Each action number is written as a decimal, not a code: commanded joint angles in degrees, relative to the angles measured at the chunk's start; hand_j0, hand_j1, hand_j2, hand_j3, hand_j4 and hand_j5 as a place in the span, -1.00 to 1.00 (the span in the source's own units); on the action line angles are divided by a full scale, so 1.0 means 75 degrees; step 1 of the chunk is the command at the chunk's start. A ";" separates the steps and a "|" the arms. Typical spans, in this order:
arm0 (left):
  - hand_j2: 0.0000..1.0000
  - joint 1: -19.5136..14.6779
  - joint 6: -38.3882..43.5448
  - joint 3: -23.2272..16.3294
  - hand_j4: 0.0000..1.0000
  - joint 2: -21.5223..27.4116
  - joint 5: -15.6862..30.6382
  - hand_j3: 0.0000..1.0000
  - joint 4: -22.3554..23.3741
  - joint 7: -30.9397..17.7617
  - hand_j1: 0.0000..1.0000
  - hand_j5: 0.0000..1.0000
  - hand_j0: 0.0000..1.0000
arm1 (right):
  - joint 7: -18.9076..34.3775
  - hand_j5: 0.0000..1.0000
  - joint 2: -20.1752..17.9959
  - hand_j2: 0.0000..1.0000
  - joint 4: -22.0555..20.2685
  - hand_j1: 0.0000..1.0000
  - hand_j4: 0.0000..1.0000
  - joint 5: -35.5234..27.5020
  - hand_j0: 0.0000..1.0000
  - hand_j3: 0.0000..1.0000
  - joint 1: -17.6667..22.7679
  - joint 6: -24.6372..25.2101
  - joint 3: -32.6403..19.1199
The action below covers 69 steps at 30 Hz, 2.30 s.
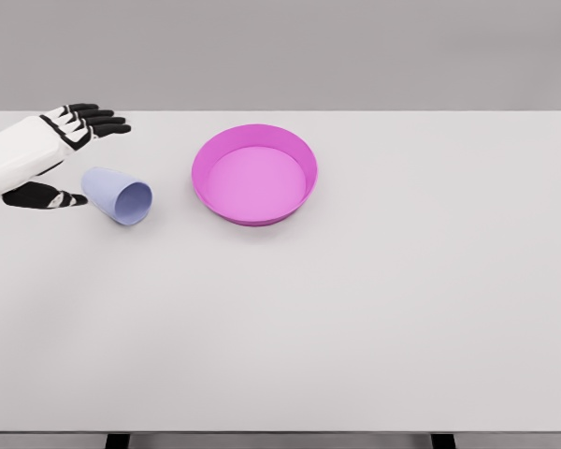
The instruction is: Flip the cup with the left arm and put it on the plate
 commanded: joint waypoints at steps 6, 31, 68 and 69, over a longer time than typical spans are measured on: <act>1.00 0.0070 0.0009 -0.0030 1.00 0.0067 -0.0134 1.00 0.0084 -0.0312 1.00 1.00 1.00 | -0.0056 1.00 0.0000 1.00 0.0004 1.00 1.00 -0.0055 1.00 1.00 0.0047 0.0002 -0.0031; 1.00 0.0832 0.0009 0.0415 1.00 0.0946 0.0241 1.00 0.2674 -0.0465 1.00 1.00 1.00 | -0.0056 1.00 0.0000 1.00 0.0004 1.00 1.00 -0.0055 1.00 1.00 0.0047 0.0002 -0.0031; 1.00 -0.1687 0.0009 -0.0921 1.00 -0.1597 -0.1752 1.00 0.3588 -0.1473 1.00 1.00 1.00 | -0.0056 1.00 0.0000 1.00 0.0004 1.00 1.00 -0.0055 1.00 1.00 0.0047 0.0002 -0.0031; 1.00 -0.1687 0.0009 -0.0956 1.00 -0.1690 -0.1752 1.00 0.3647 -0.1473 1.00 1.00 1.00 | -0.0056 1.00 0.0000 1.00 0.0004 1.00 1.00 -0.0055 1.00 1.00 0.0047 0.0002 -0.0031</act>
